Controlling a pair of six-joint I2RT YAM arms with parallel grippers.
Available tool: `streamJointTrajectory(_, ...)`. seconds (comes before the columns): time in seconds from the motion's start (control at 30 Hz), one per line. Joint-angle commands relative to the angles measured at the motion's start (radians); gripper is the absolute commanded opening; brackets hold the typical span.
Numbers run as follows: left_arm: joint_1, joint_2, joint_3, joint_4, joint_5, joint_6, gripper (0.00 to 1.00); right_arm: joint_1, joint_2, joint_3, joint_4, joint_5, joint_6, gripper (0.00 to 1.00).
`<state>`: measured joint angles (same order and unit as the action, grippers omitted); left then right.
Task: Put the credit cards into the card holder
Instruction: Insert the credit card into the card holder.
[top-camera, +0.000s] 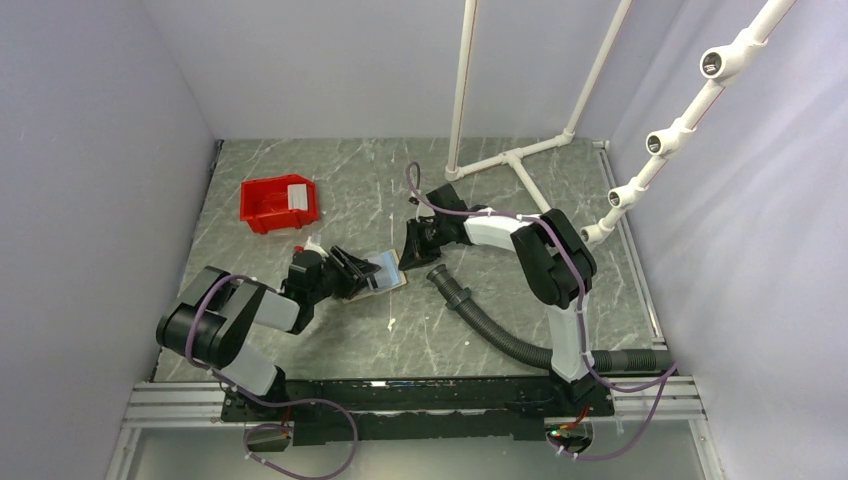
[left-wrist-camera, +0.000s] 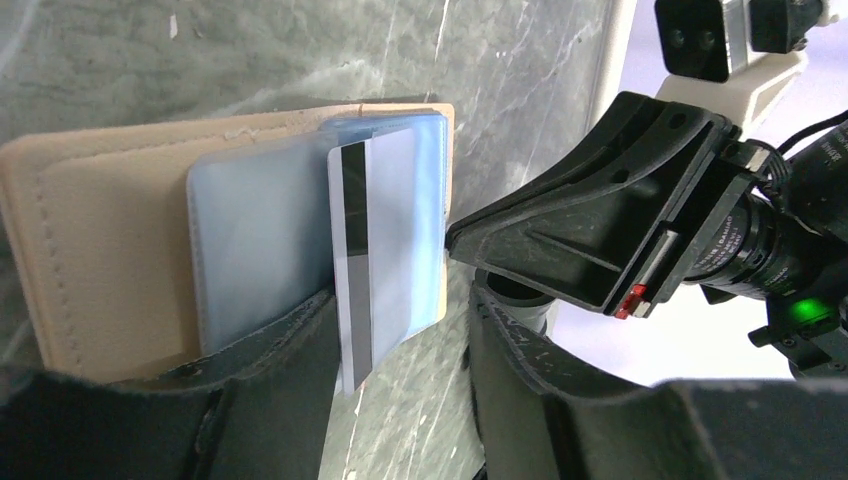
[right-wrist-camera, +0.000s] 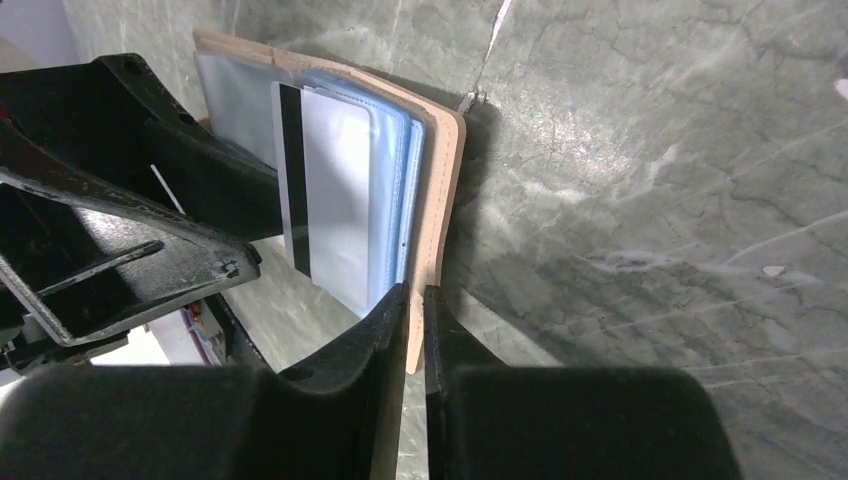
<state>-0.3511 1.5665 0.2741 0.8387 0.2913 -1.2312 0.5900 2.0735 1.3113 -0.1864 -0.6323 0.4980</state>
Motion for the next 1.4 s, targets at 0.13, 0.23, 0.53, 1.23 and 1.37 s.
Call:
streamJointTrajectory(0.13, -0.003, -0.026, 0.002, -0.143, 0.052, 0.017, 0.51, 0.007, -0.025, 0.034, -0.003, -0.038, -0.024, 0.13)
streamJointTrajectory(0.23, -0.003, -0.050, 0.010, -0.194, 0.055, 0.026, 0.56, 0.008, -0.023, 0.033, -0.004, -0.042, -0.027, 0.13)
streamJointTrajectory(0.53, -0.118, -0.102, 0.301, -0.645, -0.068, 0.172, 0.90, 0.024, -0.014, 0.016, 0.039, -0.062, 0.003, 0.12)
streamJointTrajectory(1.23, -0.058, -0.166, 0.402, -0.981, -0.084, 0.310, 0.84, 0.025, 0.000, 0.043, 0.006, -0.039, -0.026, 0.12)
streamJointTrajectory(1.37, -0.065, -0.131, 0.402, -0.896, -0.099, 0.318, 0.66, 0.030, 0.007, 0.049, 0.000, -0.040, -0.029, 0.12)
